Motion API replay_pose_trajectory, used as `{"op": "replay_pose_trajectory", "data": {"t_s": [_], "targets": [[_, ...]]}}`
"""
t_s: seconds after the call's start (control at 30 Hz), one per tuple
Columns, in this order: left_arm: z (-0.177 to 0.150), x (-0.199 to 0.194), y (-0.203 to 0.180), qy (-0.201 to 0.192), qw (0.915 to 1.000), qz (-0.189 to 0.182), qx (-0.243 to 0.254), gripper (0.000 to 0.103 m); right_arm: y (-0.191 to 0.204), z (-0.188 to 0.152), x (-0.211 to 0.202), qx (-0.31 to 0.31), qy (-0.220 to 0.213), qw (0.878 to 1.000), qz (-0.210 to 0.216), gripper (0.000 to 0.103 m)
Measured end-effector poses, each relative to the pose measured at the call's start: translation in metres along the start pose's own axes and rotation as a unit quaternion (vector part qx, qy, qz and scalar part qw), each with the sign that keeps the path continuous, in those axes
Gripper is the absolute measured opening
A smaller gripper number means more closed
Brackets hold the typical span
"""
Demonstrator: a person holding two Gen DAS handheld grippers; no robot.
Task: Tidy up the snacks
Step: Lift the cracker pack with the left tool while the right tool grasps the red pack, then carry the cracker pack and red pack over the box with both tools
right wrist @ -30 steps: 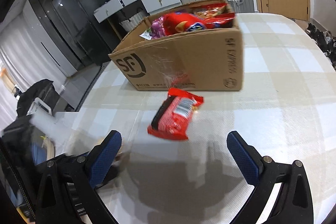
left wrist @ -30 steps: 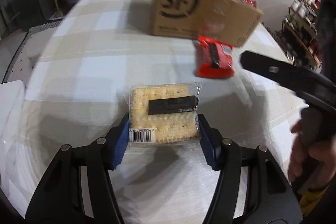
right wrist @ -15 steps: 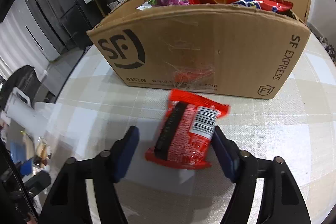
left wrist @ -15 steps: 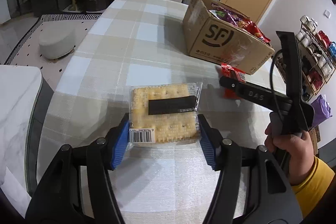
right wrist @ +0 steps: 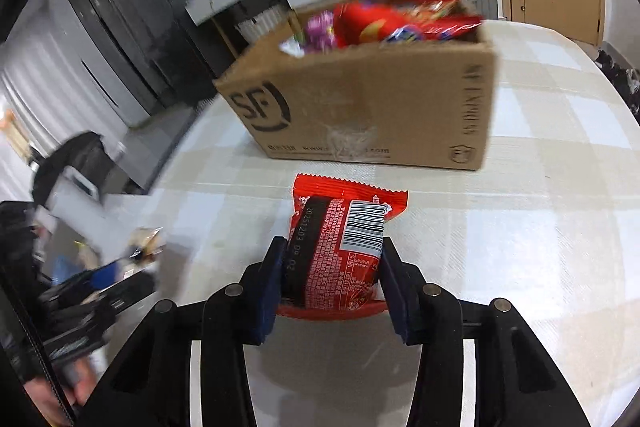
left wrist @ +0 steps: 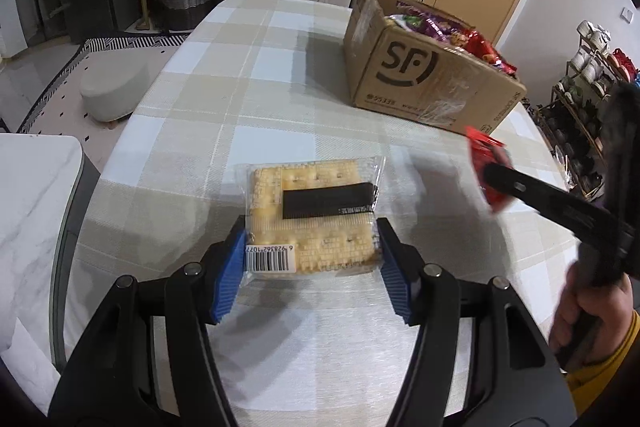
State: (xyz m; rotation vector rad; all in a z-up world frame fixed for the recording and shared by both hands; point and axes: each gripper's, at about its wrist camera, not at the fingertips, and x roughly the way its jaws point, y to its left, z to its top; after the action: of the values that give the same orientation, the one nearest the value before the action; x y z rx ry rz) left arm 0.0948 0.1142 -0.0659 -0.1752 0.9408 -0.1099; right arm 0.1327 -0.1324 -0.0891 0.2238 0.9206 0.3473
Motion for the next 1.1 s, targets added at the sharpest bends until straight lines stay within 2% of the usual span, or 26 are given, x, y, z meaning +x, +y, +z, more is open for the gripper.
{"op": "replay_pose_trajectory", "data": {"t_s": [0.1,0.3,0.43,0.63,0.8,0.9,0.97,1.1], "targets": [[-0.002,-0.011,-0.012,-0.021,0.9998,-0.003,0.002,0.058,0.000,-0.008,-0.031,-0.002,-0.024,0.999,0.029,0.046],[-0.015,-0.045,-0.048,-0.085,0.9959,-0.006,0.031,0.058,0.012,-0.033,-0.103,-0.050,-0.095,0.992,0.066,0.046],[-0.027,-0.056,-0.064,-0.097,0.9945,-0.017,0.037,0.058,0.016,-0.049,-0.134,-0.057,-0.120,0.987,0.087,0.046],[-0.037,-0.054,-0.077,-0.094,0.9942,-0.001,0.053,0.058,0.016,-0.062,-0.153,-0.048,-0.133,0.986,0.094,0.046],[-0.035,-0.056,-0.076,-0.097,0.9938,-0.005,0.054,0.058,0.013,-0.063,-0.162,-0.047,-0.149,0.982,0.102,0.046],[-0.031,-0.058,-0.073,-0.097,0.9940,-0.009,0.049,0.058,0.013,-0.061,-0.168,-0.048,-0.164,0.979,0.110,0.046],[-0.026,-0.062,-0.070,-0.098,0.9940,-0.013,0.046,0.058,0.012,-0.056,-0.171,-0.046,-0.174,0.978,0.102,0.046],[-0.005,-0.076,-0.064,-0.114,0.9925,-0.018,0.040,0.058,0.012,-0.038,-0.177,-0.044,-0.187,0.975,0.109,0.046]]}}
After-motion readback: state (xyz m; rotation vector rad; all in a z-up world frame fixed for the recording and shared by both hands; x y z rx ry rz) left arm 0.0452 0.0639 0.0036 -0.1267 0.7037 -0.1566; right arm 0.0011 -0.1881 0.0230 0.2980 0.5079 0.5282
